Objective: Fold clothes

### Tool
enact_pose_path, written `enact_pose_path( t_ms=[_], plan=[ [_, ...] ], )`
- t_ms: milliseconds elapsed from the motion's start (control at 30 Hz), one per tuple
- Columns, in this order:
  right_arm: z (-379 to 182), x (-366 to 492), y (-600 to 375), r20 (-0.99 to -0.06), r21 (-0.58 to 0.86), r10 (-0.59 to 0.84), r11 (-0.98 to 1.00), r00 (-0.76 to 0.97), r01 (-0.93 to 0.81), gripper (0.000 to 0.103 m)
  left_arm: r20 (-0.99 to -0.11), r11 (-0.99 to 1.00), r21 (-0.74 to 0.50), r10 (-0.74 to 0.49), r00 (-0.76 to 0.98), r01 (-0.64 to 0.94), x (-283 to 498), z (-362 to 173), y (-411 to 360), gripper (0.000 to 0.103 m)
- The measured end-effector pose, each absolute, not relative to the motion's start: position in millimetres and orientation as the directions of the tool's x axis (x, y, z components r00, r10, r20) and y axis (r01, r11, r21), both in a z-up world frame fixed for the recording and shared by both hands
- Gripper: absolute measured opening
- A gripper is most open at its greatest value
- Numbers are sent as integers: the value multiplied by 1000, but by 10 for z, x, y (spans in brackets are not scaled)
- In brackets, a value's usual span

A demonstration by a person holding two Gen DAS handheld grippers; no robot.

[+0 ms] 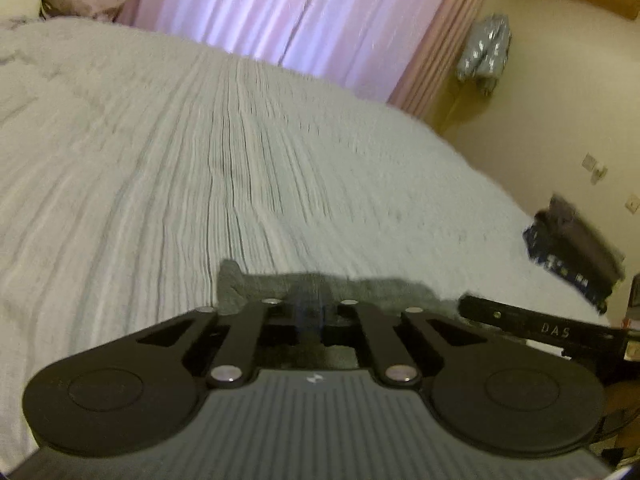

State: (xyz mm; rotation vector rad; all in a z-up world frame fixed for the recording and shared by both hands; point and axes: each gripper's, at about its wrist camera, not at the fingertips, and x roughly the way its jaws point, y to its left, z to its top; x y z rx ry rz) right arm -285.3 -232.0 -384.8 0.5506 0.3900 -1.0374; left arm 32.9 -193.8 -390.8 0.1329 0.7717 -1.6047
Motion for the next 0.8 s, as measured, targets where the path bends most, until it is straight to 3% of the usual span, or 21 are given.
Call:
enact_pose_path(
  t_ms=[67, 167, 233, 300, 533, 667, 800],
  plan=[
    [-3811, -2857, -2288, -558, 181, -709, 403, 431, 897, 40, -505, -20, -380, -833, -226, 925, 278, -3870, -1938, 5],
    [-4001, -2778, -2426, -627, 92, -692, 389, 357, 916, 40, -575, 16, -267, -805, -146, 964, 181, -4005, -2089, 7],
    [-4135, -2795, -2494, -645, 29, -710, 348, 284, 937, 40, -582, 47, -275, -803, -128, 960, 232, -4077, -2124, 8],
    [-4091, -2935, -2470, -642, 63, -721, 290, 261, 955, 41, -557, 67, -309, -821, -123, 949, 316, -4013, -2029, 8],
    [-3632, -3106, -1810, -528, 192, -738, 377, 419, 906, 41, -511, 101, -347, -854, -97, 932, 377, -3652, -1337, 8],
    [-3613, -2825, -1358, -508, 146, -709, 490, 490, 860, 41, -512, 45, -286, -852, -113, 957, 47, -3629, -1090, 8],
    [-3830, -2511, -1275, -538, 41, -715, 508, 448, 860, 40, -561, 41, -184, -825, -71, 982, -162, -3854, -1148, 9]
  ],
)
